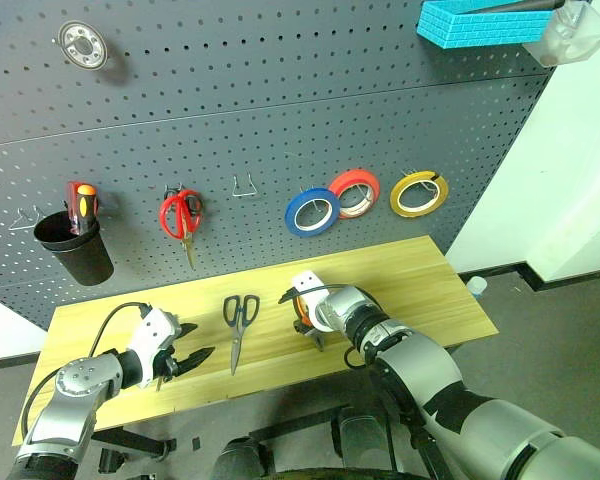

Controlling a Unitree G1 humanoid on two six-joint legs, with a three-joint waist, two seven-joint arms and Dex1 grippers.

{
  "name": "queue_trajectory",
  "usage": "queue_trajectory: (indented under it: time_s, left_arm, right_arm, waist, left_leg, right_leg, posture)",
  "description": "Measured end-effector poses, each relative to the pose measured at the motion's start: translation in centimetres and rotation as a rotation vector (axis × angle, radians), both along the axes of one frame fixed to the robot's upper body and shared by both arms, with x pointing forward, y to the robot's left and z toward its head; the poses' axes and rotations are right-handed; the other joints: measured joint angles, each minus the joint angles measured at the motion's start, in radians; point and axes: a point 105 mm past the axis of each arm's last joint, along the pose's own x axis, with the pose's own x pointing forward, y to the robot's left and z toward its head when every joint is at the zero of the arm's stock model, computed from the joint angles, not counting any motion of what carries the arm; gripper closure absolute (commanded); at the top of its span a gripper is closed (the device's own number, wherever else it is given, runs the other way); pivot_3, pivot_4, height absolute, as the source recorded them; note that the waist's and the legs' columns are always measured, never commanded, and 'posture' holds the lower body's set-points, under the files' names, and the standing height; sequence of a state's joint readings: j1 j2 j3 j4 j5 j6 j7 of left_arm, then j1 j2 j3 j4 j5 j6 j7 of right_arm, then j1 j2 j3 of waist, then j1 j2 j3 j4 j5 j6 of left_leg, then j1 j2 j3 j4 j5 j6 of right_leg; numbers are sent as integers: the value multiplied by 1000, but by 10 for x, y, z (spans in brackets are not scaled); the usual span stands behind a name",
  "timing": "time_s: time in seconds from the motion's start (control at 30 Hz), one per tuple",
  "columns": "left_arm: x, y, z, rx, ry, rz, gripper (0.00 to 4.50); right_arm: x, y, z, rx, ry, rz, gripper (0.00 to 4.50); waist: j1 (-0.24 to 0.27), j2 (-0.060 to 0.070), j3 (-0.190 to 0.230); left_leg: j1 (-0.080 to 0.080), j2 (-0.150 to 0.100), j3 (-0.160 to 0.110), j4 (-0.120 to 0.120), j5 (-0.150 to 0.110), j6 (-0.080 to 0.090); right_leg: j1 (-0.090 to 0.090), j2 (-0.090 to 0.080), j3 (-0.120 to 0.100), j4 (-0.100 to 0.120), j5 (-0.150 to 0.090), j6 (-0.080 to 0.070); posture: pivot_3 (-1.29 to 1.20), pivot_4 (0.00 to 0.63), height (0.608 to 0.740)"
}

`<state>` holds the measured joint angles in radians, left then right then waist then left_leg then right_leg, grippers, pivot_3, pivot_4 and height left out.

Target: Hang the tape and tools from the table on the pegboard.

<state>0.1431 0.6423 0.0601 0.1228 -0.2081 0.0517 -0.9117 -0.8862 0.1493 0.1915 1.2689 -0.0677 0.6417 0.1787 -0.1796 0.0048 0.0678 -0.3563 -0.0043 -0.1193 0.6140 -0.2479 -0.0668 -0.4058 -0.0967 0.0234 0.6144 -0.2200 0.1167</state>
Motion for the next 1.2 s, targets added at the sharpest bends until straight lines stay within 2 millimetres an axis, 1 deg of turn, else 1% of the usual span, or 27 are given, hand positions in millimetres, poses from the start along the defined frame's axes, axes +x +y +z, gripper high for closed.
queue_trajectory:
  time_s: [0.1, 0.13, 0.27, 0.33, 0.4, 0.43, 0.5, 0.6, 0.7, 0.73, 0.8, 0.9, 0.93, 0.97, 1.07, 1.2]
  left_arm:
    - [0, 0, 0, -1, 0, 0, 1221]
    - [0, 0, 0, -1, -1, 0, 1221]
    - [0, -2, 0, -6, -1, 1, 1221]
    - [2, -3, 1, -7, -7, -2, 1221]
    - [3, -3, 1, -8, -11, -3, 1221]
    - [3, -3, 1, -7, -10, -3, 1221]
    - [4, -3, 2, -8, -11, -4, 1221]
    - [4, -4, 2, -8, -13, -5, 1221]
    - [4, -4, 2, -8, -13, -6, 1221]
    - [4, -4, 2, -8, -13, -5, 1221]
    - [4, -4, 2, -8, -13, -6, 1221]
    - [4, -4, 2, -9, -14, -5, 1221]
    - [5, -4, 2, -11, -14, -5, 1221]
    - [5, -5, 2, -12, -15, -5, 1221]
    - [5, -5, 2, -12, -15, -5, 1221]
    - [5, -5, 2, -13, -15, -5, 1221]
  right_arm:
    - [1, 0, 0, -1, -6, -6, 587]
    - [1, -1, 0, -3, -7, -8, 856]
    - [2, -1, 1, -3, -13, -9, 2239]
    - [2, 0, 1, 2, -17, -10, 2812]
    - [2, -1, 1, 0, -13, -11, 3472]
    - [1, -1, 0, -2, -11, -11, 3878]
    - [3, 0, 1, 1, -18, -11, 4461]
    - [3, -1, 1, -2, -22, -10, 4461]
    - [3, 0, 1, 0, -21, 1, 3839]
    - [2, 1, 1, 4, -19, 5, 3580]
    - [2, 2, 2, 10, -15, 20, 2919]
    - [0, 4, 1, 19, -4, 44, 1885]
    - [0, 5, 1, 21, -3, 55, 1454]
    - [0, 6, 2, 24, -3, 64, 1185]
    - [3, 11, 8, 33, -26, 93, 173]
    - [13, 17, 21, 47, -87, 98, 173]
  waist:
    - [0, 0, 0]
    - [0, 0, 0]
    - [0, 0, 0]
    - [0, -1, 0]
    - [1, 0, 0]
    - [1, 0, 0]
    - [0, 0, -1]
    - [0, 0, -1]
    - [0, 0, -1]
    - [0, 0, -1]
    - [0, 0, -1]
    - [-1, 0, -1]
    - [-1, 0, -1]
    - [-1, 0, -1]
    - [-1, 0, 0]
    - [-1, 0, -1]
  left_leg:
    - [0, 0, 0, 0, 0, 0]
    - [0, 0, 0, 0, 0, 0]
    - [1, 0, 0, 0, 0, 0]
    - [1, 0, 0, 0, 0, 0]
    - [1, 0, 0, 0, 0, 0]
    - [1, 0, 0, 0, 0, 0]
    - [1, 0, 0, 0, 0, 0]
    - [1, 0, 0, 0, 0, 0]
    - [1, 0, 0, 0, 0, 0]
    - [1, 0, 0, 0, 0, 0]
    - [1, 0, 0, 0, 0, 0]
    - [1, 0, 0, 0, 0, 0]
    - [1, 0, 0, 0, 0, 0]
    - [0, 0, 0, 0, 0, 0]
    - [0, 0, 0, 0, 0, 0]
    - [0, 0, 0, 0, 0, 0]
  right_leg:
    - [0, 0, 0, 0, 0, 0]
    - [0, 0, 0, 0, 0, 0]
    - [0, 0, 0, 0, 0, 0]
    - [1, 0, 0, 0, 0, 0]
    - [1, 0, 0, 0, 0, 0]
    - [1, 0, 0, 0, 0, 0]
    - [1, 0, 0, 0, 0, 0]
    - [1, 0, 0, 0, 0, 0]
    - [1, 0, 0, 0, 0, 0]
    - [1, 0, 0, 0, 0, 0]
    - [1, 0, 0, 0, 0, 0]
    - [0, 0, 0, 0, 0, 0]
    - [0, 0, 0, 0, 0, 0]
    - [0, 0, 0, 0, 0, 0]
    - [0, 0, 0, 0, 0, 0]
    - [0, 0, 0, 0, 0, 0]
  posture:
    - [-88, 0, 738]
    - [-88, 0, 738]
    - [-89, 0, 738]
    - [-91, 0, 738]
    - [-91, 0, 738]
    - [-91, 0, 738]
    - [-93, 0, 738]
    - [-95, 0, 738]
    - [-98, 0, 738]
    - [-98, 0, 738]
    - [-99, 0, 738]
    - [-101, 0, 738]
    - [-100, 0, 738]
    - [-100, 0, 738]
    - [-101, 0, 738]
    - [-109, 0, 738]
